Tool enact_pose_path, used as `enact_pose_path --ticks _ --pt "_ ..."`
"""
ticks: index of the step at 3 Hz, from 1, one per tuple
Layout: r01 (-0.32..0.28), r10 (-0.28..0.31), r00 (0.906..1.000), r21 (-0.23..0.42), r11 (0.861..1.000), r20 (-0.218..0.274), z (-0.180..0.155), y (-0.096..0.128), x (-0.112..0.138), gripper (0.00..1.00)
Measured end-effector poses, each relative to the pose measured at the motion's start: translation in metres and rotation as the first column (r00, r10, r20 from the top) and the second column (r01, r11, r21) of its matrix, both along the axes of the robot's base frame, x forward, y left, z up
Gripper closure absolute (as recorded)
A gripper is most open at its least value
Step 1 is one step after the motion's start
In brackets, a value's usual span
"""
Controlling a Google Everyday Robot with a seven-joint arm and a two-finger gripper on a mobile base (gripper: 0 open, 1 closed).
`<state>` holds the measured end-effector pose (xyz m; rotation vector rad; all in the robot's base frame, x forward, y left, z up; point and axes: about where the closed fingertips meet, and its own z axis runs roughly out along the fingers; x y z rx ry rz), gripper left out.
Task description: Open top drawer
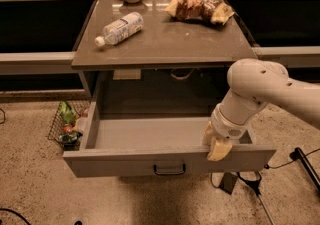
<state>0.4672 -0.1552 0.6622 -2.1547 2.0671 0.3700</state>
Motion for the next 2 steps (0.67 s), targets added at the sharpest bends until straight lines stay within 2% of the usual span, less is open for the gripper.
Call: enact_pose_path --ticks 1,2 --pt "-0.009 0.01 0.9994 -0.009 1.0 0.033 0.014 -0.006 -0.005 0.12" --pt "0.005 -0.001 0.9938 -0.039 0.999 0.111 0.045 -0.021 -0.012 0.0"
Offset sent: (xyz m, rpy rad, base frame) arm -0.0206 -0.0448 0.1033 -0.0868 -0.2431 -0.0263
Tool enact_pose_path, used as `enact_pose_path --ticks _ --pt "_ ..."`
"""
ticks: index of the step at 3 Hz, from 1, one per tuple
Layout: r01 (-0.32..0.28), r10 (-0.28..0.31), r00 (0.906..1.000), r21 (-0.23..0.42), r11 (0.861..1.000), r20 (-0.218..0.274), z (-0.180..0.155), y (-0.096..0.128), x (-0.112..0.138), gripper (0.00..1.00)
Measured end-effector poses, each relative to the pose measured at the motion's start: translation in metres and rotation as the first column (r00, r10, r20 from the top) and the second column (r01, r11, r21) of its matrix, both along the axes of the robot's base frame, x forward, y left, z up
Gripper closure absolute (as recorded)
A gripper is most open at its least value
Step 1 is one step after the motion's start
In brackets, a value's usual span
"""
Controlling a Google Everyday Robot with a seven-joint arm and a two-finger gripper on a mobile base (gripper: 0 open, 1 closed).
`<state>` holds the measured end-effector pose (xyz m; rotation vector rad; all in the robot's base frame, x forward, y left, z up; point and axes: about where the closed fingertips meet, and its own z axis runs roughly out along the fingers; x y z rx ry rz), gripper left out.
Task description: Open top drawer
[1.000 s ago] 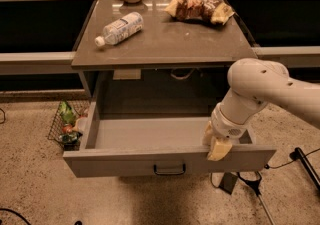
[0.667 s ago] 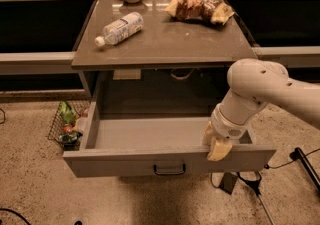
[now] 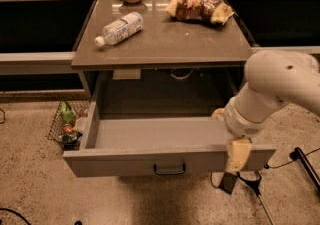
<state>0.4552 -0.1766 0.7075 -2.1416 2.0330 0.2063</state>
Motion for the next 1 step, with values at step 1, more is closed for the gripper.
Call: enact_pose_path --ticks 1 --pt "0.015 -0.013 0.9945 -0.014 1.0 0.104 0.0447 -0.0173 -0.003 0.0"
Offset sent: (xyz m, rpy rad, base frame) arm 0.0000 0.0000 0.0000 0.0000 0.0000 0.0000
